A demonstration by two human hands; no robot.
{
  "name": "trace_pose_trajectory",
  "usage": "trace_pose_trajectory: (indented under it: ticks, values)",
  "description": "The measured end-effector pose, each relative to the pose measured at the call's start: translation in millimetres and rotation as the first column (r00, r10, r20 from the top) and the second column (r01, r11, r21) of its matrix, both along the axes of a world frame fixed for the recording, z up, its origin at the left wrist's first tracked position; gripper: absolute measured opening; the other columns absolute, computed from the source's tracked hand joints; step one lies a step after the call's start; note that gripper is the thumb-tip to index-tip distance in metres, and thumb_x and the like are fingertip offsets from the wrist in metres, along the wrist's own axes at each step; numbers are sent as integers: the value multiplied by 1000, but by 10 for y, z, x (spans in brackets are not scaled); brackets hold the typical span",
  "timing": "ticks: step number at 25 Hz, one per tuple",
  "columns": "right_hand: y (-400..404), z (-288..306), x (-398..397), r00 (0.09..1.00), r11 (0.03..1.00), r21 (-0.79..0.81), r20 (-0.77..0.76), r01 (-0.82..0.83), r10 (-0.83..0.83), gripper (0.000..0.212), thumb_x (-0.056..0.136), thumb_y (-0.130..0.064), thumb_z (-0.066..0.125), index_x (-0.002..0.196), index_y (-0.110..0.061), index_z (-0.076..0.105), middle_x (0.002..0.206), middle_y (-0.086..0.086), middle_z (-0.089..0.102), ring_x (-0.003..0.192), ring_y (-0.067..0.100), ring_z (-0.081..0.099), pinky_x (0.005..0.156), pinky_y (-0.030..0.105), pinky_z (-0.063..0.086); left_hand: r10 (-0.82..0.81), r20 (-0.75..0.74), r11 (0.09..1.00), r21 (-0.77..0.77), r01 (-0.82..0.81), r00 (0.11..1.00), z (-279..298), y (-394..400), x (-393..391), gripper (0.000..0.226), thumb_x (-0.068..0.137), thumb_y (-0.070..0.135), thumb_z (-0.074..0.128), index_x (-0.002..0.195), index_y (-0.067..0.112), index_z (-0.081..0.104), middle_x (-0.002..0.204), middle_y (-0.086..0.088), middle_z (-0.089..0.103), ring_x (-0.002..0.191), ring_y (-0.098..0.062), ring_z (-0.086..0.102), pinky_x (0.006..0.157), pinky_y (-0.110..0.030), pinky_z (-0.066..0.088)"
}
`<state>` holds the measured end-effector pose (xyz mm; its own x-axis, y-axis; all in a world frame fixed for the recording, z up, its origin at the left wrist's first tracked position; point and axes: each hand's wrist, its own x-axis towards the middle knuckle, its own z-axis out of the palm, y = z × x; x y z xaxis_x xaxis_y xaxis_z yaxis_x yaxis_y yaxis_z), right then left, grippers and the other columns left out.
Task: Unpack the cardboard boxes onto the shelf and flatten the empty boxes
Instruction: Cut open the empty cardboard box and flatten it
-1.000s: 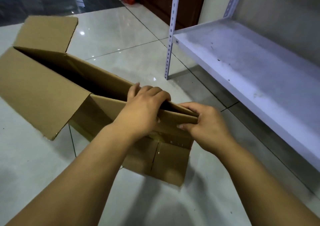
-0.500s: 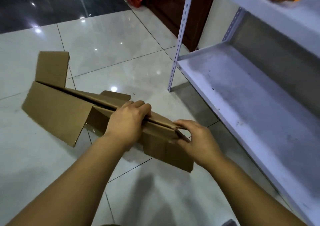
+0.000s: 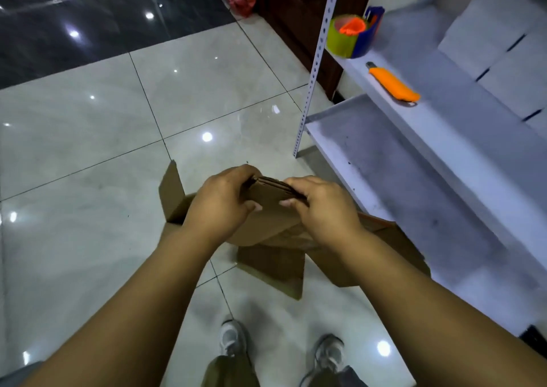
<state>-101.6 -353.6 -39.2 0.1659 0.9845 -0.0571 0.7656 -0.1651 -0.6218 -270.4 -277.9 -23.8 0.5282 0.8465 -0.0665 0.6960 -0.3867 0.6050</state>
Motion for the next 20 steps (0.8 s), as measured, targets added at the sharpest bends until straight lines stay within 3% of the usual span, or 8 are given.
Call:
trace_pose_trajectory:
  ticks: [5,9,11,13,14,15,17,20]
  values:
    - [-481,548,130,997,988,-151,-65,-42,32,43,88,-37,67,128,-27,59,120,-6,63,109,14,55,96,33,47,-47,-160,996,-80,35,986,479,-372,115,32,71,15,79,85,18,51,77,0,58,75,-24,54,58,-30,37]
    - [-1005,774,579,986,934,-356,156,5,54,78,84,-36,72,148,-39,28,143,-4,46,126,18,47,99,32,43,-59,-158,991,-127,39,986,649,-726,292,34,73,16,79,87,18,49,79,-2,57,74,-23,53,57,-28,40]
    - [-1264,808,736,961,911,-413,258,15,102,97,83,-29,74,150,-47,6,133,2,54,111,22,57,85,34,52,-63,-146,988,-148,41,987,715,-887,411,34,74,16,80,89,18,49,81,-3,58,76,-23,54,56,-27,40]
    - [-1469,786,860,947,903,-418,320,105,38,103,88,-16,68,149,-45,-10,107,6,63,85,20,62,68,34,54,-61,-124,986,-162,41,990,761,-1031,528,35,72,17,81,90,17,51,85,-5,60,80,-24,56,61,-30,43]
    - [-1556,769,926,938,901,-401,347,168,-20,97,91,-10,62,150,-42,-8,98,6,63,79,21,61,64,36,54,-56,-117,985,-170,35,992,773,-1096,572,36,71,17,81,90,17,51,87,-6,60,82,-25,56,63,-32,45]
    - [-1627,752,1003,929,901,-382,366,206,-57,83,93,-8,56,152,-37,6,96,7,63,80,23,62,66,38,54,-47,-112,984,-177,27,993,785,-1158,605,37,70,16,82,90,17,51,87,-6,61,83,-25,57,65,-34,47]
    - [-1722,753,1104,942,902,-389,331,188,-54,41,95,-8,51,132,-26,51,100,7,64,91,28,63,76,39,54,-24,-119,980,-197,0,993,799,-1245,622,40,66,14,84,92,19,53,88,-5,61,86,-26,57,70,-39,51]
    - [-1818,809,1077,976,904,-406,213,138,-54,23,95,-9,52,109,-21,65,101,4,66,95,25,61,81,34,51,20,-102,977,-211,-41,995,833,-1313,563,48,66,3,81,106,18,60,100,-6,64,97,-27,60,82,-42,54]
